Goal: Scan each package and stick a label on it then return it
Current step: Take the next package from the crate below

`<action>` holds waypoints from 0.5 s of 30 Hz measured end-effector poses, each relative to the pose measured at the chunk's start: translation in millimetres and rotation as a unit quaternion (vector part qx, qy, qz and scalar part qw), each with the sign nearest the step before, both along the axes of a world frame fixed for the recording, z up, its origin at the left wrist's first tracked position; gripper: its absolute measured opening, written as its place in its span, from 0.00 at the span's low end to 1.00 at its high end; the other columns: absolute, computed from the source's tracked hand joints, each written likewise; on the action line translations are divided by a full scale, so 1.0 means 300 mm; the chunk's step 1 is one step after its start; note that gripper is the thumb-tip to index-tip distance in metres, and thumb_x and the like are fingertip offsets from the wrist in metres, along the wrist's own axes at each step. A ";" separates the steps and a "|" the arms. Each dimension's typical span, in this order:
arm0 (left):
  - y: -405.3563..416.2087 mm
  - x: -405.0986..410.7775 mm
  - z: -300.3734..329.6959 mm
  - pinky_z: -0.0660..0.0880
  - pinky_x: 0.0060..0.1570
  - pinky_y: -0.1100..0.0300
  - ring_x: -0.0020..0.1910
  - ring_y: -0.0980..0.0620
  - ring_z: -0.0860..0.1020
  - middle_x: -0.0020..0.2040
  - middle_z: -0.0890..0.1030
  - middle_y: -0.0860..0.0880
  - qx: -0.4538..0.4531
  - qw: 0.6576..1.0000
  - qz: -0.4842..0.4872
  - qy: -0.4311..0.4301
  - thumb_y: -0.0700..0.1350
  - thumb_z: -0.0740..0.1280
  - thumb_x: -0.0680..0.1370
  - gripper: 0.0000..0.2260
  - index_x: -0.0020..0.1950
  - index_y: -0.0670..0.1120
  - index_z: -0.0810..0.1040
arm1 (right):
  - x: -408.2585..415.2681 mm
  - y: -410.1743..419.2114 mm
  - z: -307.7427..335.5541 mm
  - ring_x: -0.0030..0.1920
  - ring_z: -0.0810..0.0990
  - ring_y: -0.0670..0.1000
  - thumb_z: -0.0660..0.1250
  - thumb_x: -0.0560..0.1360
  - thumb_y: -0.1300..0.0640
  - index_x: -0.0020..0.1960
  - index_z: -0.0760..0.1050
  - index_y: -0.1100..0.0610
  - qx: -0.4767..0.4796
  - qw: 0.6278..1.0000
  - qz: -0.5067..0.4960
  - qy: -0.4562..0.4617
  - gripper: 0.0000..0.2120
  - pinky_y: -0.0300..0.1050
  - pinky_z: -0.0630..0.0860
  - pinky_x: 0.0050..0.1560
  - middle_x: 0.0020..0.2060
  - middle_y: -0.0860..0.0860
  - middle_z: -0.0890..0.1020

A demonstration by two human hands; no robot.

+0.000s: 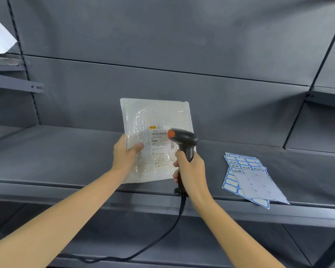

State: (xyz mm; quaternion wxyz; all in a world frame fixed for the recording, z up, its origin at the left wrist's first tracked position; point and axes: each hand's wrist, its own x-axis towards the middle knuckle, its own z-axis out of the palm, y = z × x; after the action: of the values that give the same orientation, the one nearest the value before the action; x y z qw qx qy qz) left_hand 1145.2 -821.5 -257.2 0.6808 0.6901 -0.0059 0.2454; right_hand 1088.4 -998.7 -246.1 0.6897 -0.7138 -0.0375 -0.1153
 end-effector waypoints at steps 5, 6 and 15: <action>0.055 0.007 0.011 0.74 0.42 0.61 0.46 0.57 0.78 0.48 0.80 0.55 -0.009 0.998 0.024 0.062 0.37 0.70 0.75 0.12 0.53 0.51 0.75 | 0.120 -0.089 0.072 0.41 0.78 0.53 0.53 0.78 0.49 0.56 0.66 0.57 -0.071 0.993 -0.038 0.091 0.13 0.48 0.74 0.43 0.42 0.52 0.73; 0.073 0.007 0.012 0.74 0.42 0.60 0.46 0.55 0.78 0.49 0.79 0.54 -0.010 0.996 0.027 0.080 0.37 0.70 0.75 0.12 0.55 0.50 0.75 | 0.158 -0.114 0.080 0.43 0.77 0.55 0.54 0.79 0.50 0.58 0.65 0.60 -0.127 0.985 -0.051 0.109 0.15 0.47 0.74 0.45 0.42 0.53 0.72; 0.161 -0.013 -0.004 0.72 0.36 0.61 0.43 0.54 0.78 0.49 0.80 0.49 0.055 0.981 -0.031 0.181 0.34 0.68 0.76 0.10 0.55 0.44 0.76 | 0.317 -0.172 -0.037 0.53 0.78 0.61 0.65 0.75 0.50 0.48 0.70 0.62 -0.434 0.886 -0.124 0.103 0.15 0.45 0.70 0.46 0.48 0.60 0.79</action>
State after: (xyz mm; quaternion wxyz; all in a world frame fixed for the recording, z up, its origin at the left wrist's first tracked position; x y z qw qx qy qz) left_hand 1141.2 -773.2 -258.3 0.6389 0.7590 0.0829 0.0942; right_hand 1183.5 -1050.4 -257.4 0.2908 -0.9486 0.0767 -0.0981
